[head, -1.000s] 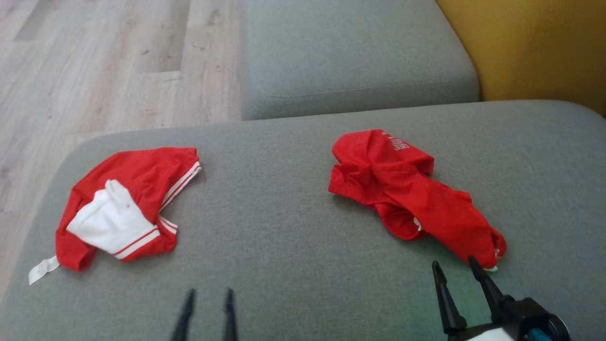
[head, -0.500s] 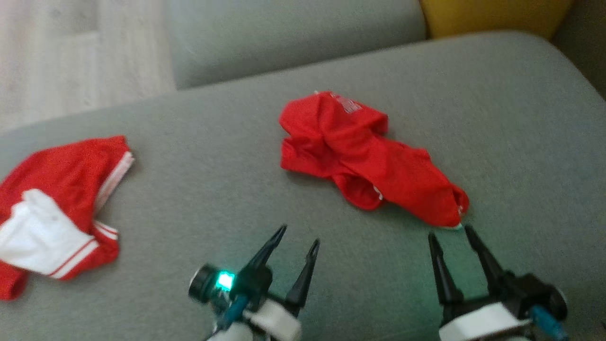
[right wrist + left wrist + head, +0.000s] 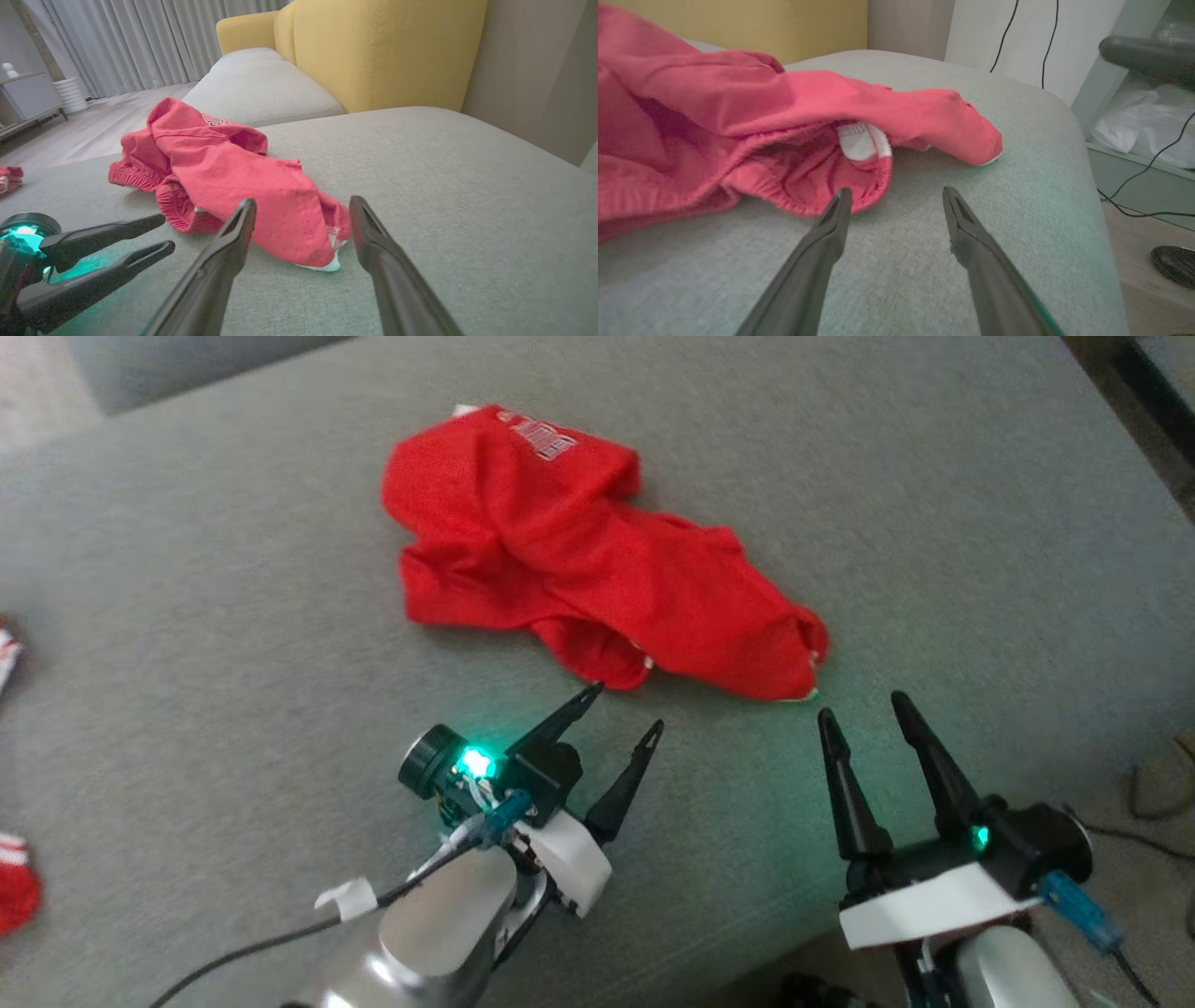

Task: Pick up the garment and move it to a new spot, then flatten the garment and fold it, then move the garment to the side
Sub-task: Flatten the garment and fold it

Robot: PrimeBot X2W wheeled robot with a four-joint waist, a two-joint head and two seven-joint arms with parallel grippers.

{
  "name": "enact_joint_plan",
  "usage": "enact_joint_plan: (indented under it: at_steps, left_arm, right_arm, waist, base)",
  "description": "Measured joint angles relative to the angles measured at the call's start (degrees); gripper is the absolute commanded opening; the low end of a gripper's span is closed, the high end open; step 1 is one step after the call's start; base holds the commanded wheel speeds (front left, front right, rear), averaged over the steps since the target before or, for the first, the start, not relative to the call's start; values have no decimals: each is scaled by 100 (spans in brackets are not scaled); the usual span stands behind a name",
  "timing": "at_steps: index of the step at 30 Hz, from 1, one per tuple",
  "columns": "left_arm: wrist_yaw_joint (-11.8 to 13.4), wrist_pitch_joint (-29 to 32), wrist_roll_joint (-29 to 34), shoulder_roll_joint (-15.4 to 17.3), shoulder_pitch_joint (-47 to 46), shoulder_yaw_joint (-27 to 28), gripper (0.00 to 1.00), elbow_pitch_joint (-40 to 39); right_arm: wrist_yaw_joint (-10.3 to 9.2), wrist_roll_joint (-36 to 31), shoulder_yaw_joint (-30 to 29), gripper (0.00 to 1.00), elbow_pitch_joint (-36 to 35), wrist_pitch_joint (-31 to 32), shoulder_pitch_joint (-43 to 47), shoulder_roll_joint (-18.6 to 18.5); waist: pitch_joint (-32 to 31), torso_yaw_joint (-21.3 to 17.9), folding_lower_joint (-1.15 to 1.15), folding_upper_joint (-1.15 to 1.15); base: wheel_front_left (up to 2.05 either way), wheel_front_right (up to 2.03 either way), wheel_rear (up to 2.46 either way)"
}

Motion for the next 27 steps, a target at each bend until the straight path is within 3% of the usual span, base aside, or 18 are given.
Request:
enact_joint_plan:
  at_steps: [7,9,11,16,21,27]
  left_arm:
    - [502,-1,-266,0,-532,-267,100,168]
    - [546,-1,-323,2,-616,-312,100,266]
    - [549,-1,-412,0,-643,-364,3,347]
    - [653,-9,-500,0,-664,-371,0,210]
    - [782,-10,-303,1,-504,266,0,-584]
    - [777,-20,66,202,416,716,0,-1493]
  right_arm:
    - [0,93,86,100,-47,0,-164,0]
    - [0,37,151,100,-46,0,-165,0]
    - [0,26,186,100,-47,0,-170,1]
    - [0,-27,142,100,-60,0,-179,0]
    - [0,-67,-53,100,-77,0,-172,-1]
    - [0,-170,-202,100,-22,0,-107,-2]
  waist:
    - [356,-337,0,0]
    - [408,-388,0,0]
    - [439,-416,-1,0]
    - [423,-313,-1,0]
    - [303,17,-1,0]
    - [46,537,-2,0]
  base:
    - [0,0,0]
    - [0,0,0]
    - [0,0,0]
    - [0,0,0]
    - [0,0,0]
    - [0,0,0]
